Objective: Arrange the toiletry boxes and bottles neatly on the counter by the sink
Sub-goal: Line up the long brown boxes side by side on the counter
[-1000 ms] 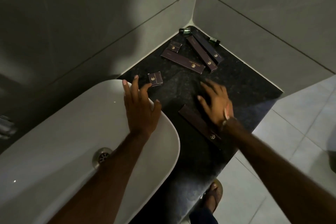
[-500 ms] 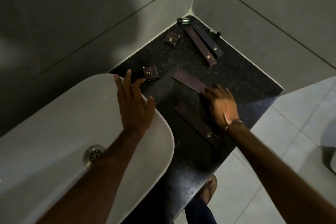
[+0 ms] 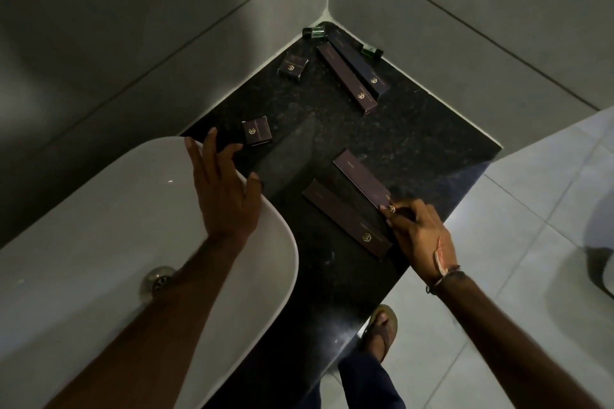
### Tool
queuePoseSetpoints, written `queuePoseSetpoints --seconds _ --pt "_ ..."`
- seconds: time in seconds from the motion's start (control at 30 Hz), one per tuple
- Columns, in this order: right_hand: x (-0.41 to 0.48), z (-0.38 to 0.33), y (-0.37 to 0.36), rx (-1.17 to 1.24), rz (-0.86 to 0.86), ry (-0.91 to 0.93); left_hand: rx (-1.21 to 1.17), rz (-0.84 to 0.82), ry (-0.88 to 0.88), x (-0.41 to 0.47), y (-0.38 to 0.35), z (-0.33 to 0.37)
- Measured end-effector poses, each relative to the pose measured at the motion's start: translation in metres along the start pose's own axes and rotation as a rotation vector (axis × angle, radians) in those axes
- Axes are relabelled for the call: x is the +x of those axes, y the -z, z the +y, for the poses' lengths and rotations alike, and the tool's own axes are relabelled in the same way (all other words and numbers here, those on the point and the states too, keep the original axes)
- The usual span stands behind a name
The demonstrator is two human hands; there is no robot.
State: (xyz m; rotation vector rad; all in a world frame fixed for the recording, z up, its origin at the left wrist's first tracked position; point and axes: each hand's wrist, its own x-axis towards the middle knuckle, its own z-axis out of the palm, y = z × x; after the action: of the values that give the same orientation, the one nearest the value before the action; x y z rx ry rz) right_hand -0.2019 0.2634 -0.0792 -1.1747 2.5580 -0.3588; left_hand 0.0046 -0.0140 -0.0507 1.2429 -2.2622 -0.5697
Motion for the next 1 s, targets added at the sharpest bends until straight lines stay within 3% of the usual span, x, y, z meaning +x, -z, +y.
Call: queuePoseSetpoints --seconds 0.37,0.47,0.57,0.83,1.0 --pt "-0.001 0.009 -0.002 -0.054 0.058 0.173 -0.020 -0.004 -0.002 0.000 0.001 0.002" --pt "-0.001 0.008 0.004 -0.066 0.173 0.206 -0.035 -0.003 0.001 -0.001 0.001 0.001" --pt "0.014 0.005 0.015 -0.016 0.271 0.149 -0.044 -0.001 0.013 -0.001 0.000 0.003" --pt "0.158 -0.039 0.035 0.169 0.258 -0.049 -0.073 0.021 0.012 -0.001 -0.001 0.004" --pt "0.224 -0.054 0.041 0.041 0.161 -0.121 -0.082 0.047 -0.010 0.000 -0.002 0.003"
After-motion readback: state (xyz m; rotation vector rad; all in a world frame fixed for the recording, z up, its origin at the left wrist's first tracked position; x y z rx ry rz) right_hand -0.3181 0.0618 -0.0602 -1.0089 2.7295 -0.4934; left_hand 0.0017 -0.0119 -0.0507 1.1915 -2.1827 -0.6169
